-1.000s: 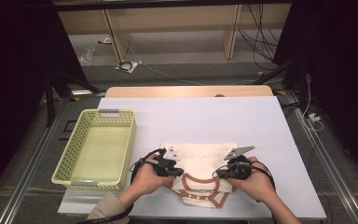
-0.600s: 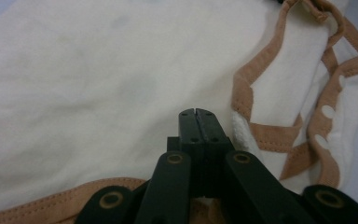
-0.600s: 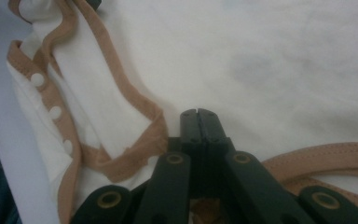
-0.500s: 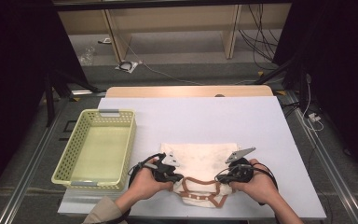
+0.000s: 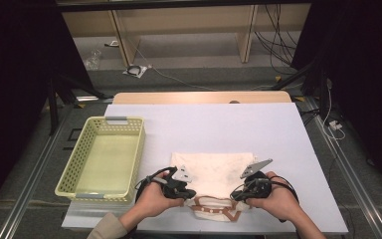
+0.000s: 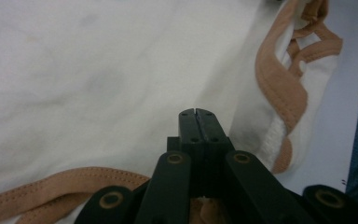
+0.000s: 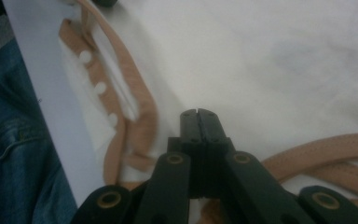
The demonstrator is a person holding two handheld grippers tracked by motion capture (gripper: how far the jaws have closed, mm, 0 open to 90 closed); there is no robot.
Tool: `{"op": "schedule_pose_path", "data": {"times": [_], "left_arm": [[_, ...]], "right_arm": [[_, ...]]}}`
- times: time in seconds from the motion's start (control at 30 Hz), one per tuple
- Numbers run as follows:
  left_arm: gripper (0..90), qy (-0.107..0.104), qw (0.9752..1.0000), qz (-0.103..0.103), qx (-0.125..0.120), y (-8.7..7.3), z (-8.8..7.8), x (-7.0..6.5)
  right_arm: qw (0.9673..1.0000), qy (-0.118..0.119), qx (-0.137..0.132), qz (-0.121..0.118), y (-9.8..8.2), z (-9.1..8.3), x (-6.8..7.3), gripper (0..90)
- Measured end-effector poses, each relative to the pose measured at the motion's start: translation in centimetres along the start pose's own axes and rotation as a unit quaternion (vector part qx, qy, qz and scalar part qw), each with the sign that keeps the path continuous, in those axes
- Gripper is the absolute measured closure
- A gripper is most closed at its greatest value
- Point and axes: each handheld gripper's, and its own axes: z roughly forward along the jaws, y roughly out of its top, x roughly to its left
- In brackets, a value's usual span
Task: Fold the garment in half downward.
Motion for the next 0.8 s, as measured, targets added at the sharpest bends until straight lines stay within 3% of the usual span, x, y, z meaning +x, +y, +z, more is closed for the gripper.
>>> {"op": "schedule_pose_path", "data": {"times": [0.23,0.47,0.67,0.8], "left_arm": [[89.5,-0.002,0.9998,0.019,0.007,-0.2,-0.2,-1.0],[89.3,0.004,0.9996,0.028,0.010,-0.7,-0.2,-1.5],[86.7,0.007,0.9996,0.027,0.001,-0.9,-0.3,-1.6],[78.0,0.014,0.9993,0.027,-0.020,-1.1,-0.6,-1.4]], "right_arm": [[0.9995,0.014,0.028,-0.011,-0.6,0.1,1.2,90.0],[0.9991,0.007,0.035,-0.022,-0.9,0.5,1.6,90.0],[0.9994,0.008,0.028,-0.020,-1.0,0.5,1.7,89.1],[0.9999,0.001,-0.003,-0.015,-0.9,0.3,1.7,84.8]]}}
